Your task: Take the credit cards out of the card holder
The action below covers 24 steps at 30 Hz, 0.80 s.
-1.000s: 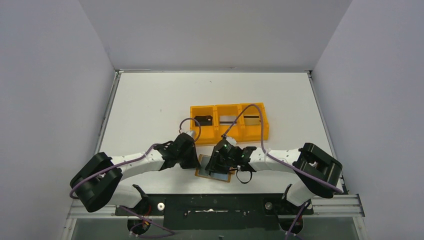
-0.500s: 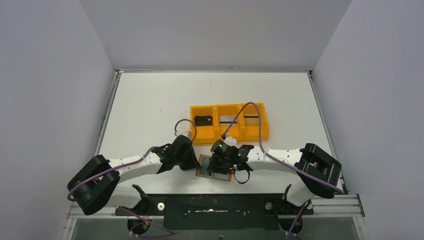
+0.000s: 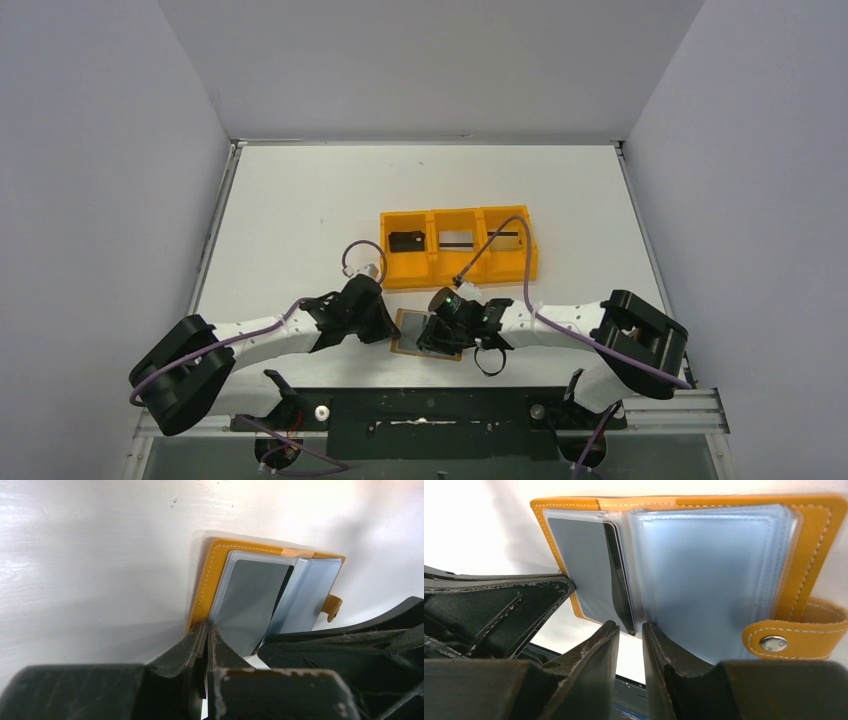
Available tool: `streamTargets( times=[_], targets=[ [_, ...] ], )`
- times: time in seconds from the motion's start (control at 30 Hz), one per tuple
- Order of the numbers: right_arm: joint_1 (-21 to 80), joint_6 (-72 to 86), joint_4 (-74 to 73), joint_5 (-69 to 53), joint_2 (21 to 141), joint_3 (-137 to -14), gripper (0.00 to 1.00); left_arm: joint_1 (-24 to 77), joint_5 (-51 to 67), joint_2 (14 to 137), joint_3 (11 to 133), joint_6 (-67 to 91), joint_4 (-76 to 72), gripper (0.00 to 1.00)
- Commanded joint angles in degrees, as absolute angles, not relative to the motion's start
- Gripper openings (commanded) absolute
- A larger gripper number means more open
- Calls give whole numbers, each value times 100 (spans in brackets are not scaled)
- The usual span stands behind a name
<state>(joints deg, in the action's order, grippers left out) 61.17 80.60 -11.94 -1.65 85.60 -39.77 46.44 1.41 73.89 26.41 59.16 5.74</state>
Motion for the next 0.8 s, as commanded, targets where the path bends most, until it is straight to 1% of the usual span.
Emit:
streamTargets(
  times=[0.0,0.27,0.57,0.7,0.77],
  targets=[
    [6066,8414,-976,86,8436,-3898,27,4675,-257,7378,2370,5887,1096,0],
    [6019,8688,-932,133,8701,-3935,25,4748,-244,7365,2317,5971,1025,0],
    [6037,8710,-893,54,8934,-4013,25,4961,-513,7399,2287,6243,1106,0],
    [5996,8585,-464,14,8928,-3913,15,4967,-548,7330,2221,6342,1109,0],
    [5977,8479,-137,20,8847,-3826,12,4987,-531,7266,2171,6385,1064,0]
  ],
)
